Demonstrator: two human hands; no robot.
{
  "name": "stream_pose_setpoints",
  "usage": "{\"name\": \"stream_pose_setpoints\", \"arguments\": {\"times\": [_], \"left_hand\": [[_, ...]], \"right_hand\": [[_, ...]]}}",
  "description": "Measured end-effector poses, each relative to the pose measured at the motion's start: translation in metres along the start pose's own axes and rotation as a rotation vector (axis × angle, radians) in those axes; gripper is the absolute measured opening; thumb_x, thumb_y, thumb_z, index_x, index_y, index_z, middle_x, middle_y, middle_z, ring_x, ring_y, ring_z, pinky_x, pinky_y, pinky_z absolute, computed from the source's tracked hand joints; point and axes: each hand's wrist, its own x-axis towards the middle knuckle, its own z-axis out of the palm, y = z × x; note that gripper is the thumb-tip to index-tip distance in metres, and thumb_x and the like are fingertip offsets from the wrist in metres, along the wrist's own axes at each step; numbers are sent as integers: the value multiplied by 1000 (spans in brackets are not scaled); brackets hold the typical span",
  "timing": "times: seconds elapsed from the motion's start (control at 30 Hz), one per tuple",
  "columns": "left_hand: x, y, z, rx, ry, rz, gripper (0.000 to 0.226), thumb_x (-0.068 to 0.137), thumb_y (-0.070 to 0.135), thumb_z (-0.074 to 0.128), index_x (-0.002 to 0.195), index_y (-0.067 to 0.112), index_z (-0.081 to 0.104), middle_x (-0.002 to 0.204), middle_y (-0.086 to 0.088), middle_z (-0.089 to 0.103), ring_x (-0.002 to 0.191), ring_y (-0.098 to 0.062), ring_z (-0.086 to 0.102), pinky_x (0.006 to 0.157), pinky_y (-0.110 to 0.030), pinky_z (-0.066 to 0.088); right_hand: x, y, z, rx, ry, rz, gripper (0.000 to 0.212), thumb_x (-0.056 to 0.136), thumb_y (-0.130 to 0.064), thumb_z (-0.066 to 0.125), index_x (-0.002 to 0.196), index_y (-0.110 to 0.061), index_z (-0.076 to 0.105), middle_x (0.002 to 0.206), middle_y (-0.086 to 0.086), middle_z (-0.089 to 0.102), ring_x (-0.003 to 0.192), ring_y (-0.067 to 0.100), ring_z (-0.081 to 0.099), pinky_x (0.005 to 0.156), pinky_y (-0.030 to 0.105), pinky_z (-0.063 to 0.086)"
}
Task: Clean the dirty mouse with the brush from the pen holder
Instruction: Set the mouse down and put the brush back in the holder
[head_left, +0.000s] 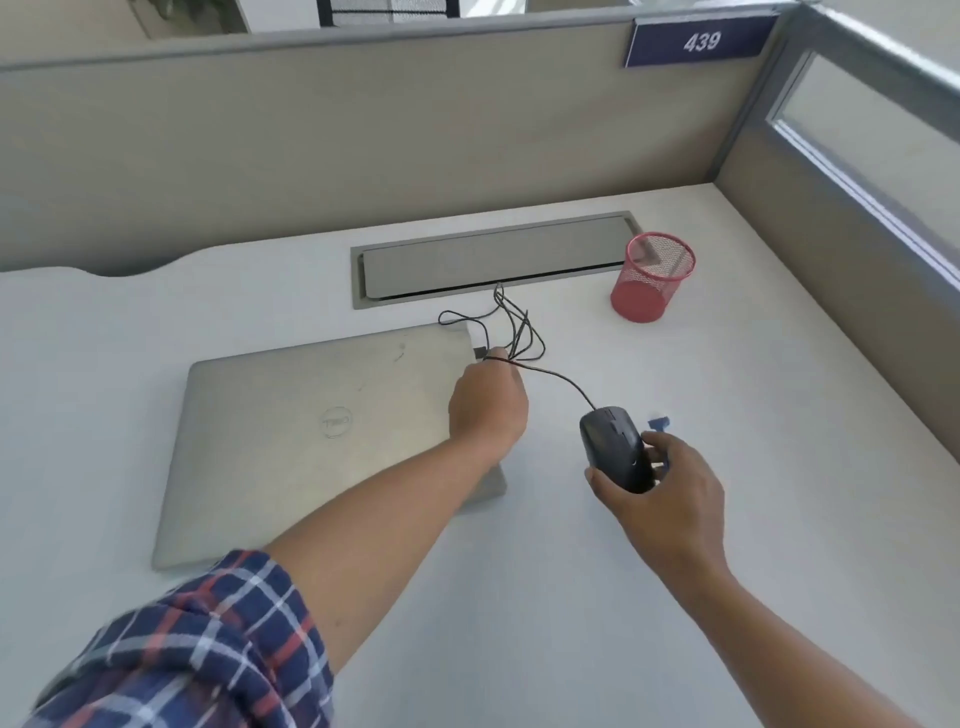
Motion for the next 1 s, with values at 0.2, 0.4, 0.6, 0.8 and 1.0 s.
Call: {"name": "stream_pose_setpoints", "arguments": {"times": [0.2, 0.4, 0.6, 0.8, 1.0], "left_hand": [[3, 8, 9, -62, -90, 66, 78, 95, 24, 53, 158, 19, 7, 116, -16, 65, 103, -34, 62, 85, -44, 53], [-6, 0, 15, 408, -306, 376, 66, 100, 22, 43, 157, 14, 10, 153, -18, 39, 137, -31, 39, 112, -42, 32], [-38, -19, 5, 352, -3, 609, 23, 94, 13, 47, 92, 14, 70, 81, 0, 73, 122, -25, 59, 120, -48, 19], [-65, -44, -2, 103, 179, 520, 21, 86, 19, 66, 104, 11, 74, 100, 0, 76, 115, -26, 65, 106, -49, 44], [-86, -49, -16, -92, 221, 317, 27, 87, 23, 62, 107, 11, 74, 106, -1, 75, 114, -25, 65, 98, -37, 48]], "right_hand": [[33, 0, 28, -24, -46, -18, 73, 62, -52, 81, 123, -18, 58, 104, -8, 56, 106, 20, 56, 87, 30, 46], [52, -1, 37, -71, -49, -5, 74, 63, -50, 81, 124, -16, 57, 103, -7, 52, 110, 22, 54, 91, 32, 44], [55, -8, 41, -113, -79, -25, 76, 65, -49, 80, 128, -15, 54, 103, -8, 47, 114, 23, 48, 94, 29, 39], [57, -12, 47, -132, -101, -23, 79, 64, -53, 79, 129, -16, 53, 105, -7, 48, 115, 23, 47, 90, 25, 32], [54, -16, 39, -141, -120, -31, 87, 66, -66, 72, 134, -16, 51, 105, -9, 52, 114, 20, 49, 95, 29, 39]]}}
